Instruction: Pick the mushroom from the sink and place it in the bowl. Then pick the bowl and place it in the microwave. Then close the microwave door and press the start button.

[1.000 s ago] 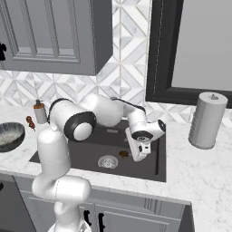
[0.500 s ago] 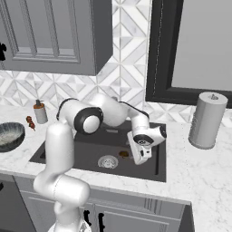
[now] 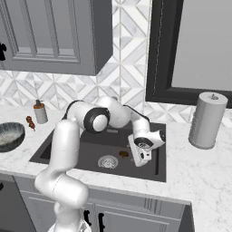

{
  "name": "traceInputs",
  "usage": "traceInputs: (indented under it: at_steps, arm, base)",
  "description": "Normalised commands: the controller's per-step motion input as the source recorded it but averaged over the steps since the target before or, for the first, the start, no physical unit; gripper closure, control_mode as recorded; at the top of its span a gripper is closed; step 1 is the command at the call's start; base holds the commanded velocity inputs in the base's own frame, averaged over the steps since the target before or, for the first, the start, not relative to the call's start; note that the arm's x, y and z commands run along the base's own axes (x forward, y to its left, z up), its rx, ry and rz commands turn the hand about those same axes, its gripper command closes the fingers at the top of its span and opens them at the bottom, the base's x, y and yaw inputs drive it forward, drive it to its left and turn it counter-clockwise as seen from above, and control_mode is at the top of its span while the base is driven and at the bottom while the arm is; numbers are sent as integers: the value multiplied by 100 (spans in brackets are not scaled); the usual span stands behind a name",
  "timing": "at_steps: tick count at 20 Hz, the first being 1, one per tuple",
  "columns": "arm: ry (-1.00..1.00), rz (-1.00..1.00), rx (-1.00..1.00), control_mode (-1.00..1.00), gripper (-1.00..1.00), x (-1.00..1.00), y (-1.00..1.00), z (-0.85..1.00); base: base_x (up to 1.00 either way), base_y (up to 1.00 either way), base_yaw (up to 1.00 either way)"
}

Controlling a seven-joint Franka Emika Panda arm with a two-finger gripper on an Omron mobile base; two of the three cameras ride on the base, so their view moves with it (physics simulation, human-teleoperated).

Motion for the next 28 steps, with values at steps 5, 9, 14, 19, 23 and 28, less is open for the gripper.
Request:
traceInputs:
  at_steps: [5,9,14,19,23,28]
  arm:
    - [0,-1,0,-100,-100,29,12,-29]
    - [0,-2,0,-100,-100,30,11,-24]
    - [0,-1,0,-100,-100,29,3,-28]
    - [0,0,0,-100,-100,27,0,-24]
    - [-3,0,2,-100,-100,-4,13,-17]
    - [-3,0,4,-100,-100,-6,17,-7]
  base:
    - [0,0,0]
    - [0,0,0]
    - [0,0,0]
    - [0,0,0]
    - [0,0,0]
    - [0,0,0]
